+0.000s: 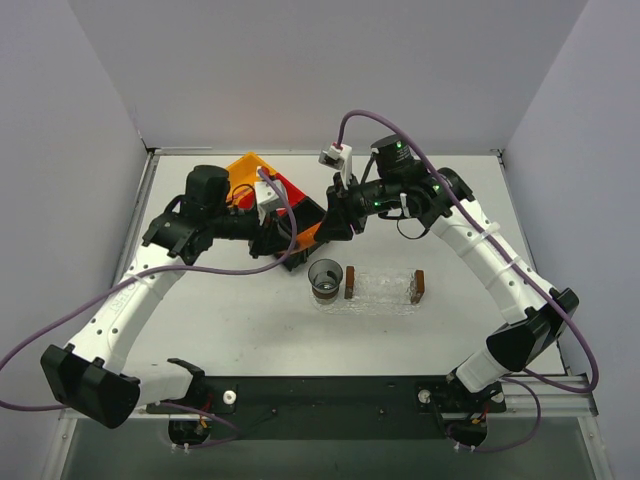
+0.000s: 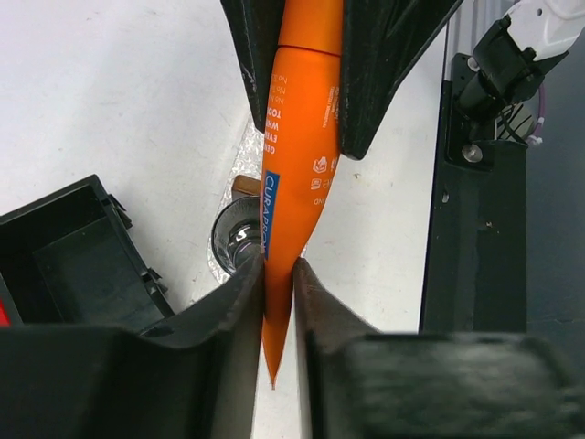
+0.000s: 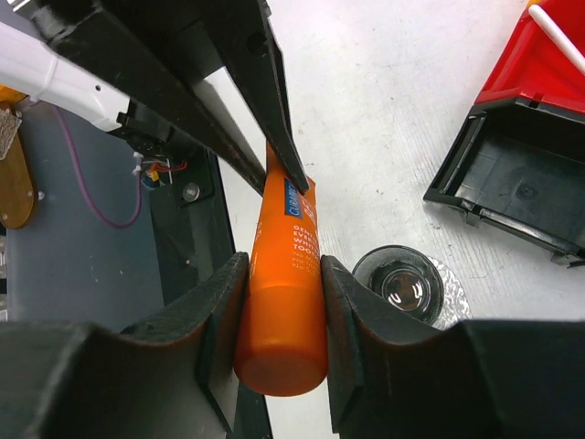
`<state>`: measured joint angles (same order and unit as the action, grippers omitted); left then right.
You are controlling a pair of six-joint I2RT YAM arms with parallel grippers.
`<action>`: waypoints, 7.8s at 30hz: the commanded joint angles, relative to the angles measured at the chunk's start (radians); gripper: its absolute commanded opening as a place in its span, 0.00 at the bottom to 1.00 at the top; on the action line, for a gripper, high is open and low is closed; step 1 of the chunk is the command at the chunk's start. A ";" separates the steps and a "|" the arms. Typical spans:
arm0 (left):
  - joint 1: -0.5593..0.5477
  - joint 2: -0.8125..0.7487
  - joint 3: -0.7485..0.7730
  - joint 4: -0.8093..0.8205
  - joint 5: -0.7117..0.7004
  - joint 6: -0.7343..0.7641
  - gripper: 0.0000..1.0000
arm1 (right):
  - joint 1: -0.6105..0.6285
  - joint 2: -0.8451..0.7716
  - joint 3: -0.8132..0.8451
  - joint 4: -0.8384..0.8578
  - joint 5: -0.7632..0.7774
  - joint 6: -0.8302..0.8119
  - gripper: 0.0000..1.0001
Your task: Prepare toiletry sets of a toothbrush and toothpaste on the tray
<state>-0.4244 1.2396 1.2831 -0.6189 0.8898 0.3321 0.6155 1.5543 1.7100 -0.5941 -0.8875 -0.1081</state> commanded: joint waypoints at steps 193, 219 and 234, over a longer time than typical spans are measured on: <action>-0.025 -0.003 -0.133 1.375 -0.006 -1.177 0.53 | -0.048 -0.178 -0.092 0.402 -0.200 0.312 0.00; -0.105 -0.013 0.055 0.401 0.046 -0.352 0.00 | -0.028 -0.292 -0.084 0.169 0.078 0.024 0.61; -0.188 0.050 0.113 0.314 0.009 -0.289 0.00 | 0.020 -0.223 -0.061 0.152 0.122 -0.005 0.55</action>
<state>-0.6029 1.2915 1.3392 -0.3084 0.9005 0.0151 0.6182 1.3228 1.6066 -0.4488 -0.7715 -0.0887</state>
